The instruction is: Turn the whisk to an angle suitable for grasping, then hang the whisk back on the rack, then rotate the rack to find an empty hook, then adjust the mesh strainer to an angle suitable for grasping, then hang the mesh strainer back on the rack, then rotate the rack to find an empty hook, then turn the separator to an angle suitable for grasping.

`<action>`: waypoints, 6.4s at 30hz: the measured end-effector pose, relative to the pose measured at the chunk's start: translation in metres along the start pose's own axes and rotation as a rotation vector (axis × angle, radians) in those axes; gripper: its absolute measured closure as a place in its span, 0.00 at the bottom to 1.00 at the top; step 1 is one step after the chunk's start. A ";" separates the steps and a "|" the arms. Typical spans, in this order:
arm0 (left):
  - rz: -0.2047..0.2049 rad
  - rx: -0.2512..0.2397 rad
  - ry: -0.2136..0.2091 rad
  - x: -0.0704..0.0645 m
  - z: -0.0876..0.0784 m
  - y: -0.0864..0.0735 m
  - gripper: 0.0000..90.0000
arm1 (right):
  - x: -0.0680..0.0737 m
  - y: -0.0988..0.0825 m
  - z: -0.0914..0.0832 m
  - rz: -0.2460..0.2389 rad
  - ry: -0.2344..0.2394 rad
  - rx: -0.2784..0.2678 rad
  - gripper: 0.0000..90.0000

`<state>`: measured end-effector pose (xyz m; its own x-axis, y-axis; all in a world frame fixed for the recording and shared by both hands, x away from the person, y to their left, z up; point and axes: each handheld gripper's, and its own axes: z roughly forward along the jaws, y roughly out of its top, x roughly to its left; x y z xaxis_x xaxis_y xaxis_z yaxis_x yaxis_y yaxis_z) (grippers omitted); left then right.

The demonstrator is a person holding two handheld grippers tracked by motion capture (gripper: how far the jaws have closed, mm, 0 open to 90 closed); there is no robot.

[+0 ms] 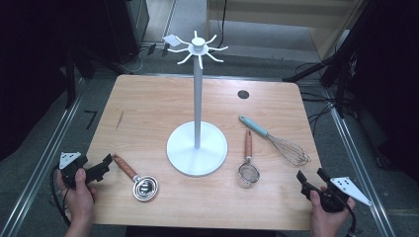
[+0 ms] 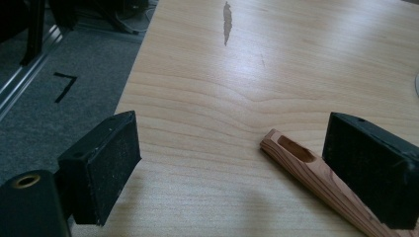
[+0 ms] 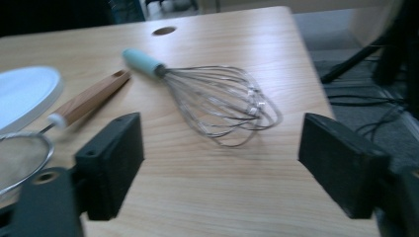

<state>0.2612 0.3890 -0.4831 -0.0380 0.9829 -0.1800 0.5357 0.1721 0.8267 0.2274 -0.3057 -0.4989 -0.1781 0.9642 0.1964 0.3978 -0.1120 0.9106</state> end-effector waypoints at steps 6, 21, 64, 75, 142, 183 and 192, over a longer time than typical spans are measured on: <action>0.001 -0.005 -0.007 0.000 -0.001 0.000 0.09 | 0.016 0.011 0.008 -0.125 0.072 0.056 0.35; 0.012 -0.001 -0.005 -0.001 -0.001 -0.001 0.09 | 0.017 0.058 0.038 -0.290 0.140 0.204 0.50; 0.014 -0.001 -0.009 -0.001 -0.001 -0.001 0.09 | 0.050 0.121 0.136 -0.561 0.208 0.596 0.52; 0.016 0.000 -0.008 -0.001 -0.001 -0.001 0.09 | 0.056 0.130 0.166 -0.612 0.254 0.714 0.60; 0.021 0.008 -0.018 -0.001 -0.001 -0.001 0.09 | 0.074 0.125 0.255 -0.658 0.250 1.148 0.66; 0.013 0.018 -0.022 -0.001 -0.001 -0.001 0.09 | 0.085 0.140 0.253 -0.603 0.170 1.106 0.79; 0.014 0.018 -0.020 -0.001 -0.001 -0.001 0.09 | 0.079 0.155 0.228 -0.574 0.189 0.978 0.79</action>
<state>0.2599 0.3880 -0.4833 -0.0140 0.9836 -0.1796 0.5509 0.1575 0.8196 0.4806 -0.1920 -0.4251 -0.6582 0.7523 -0.0292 0.7284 0.6462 0.2277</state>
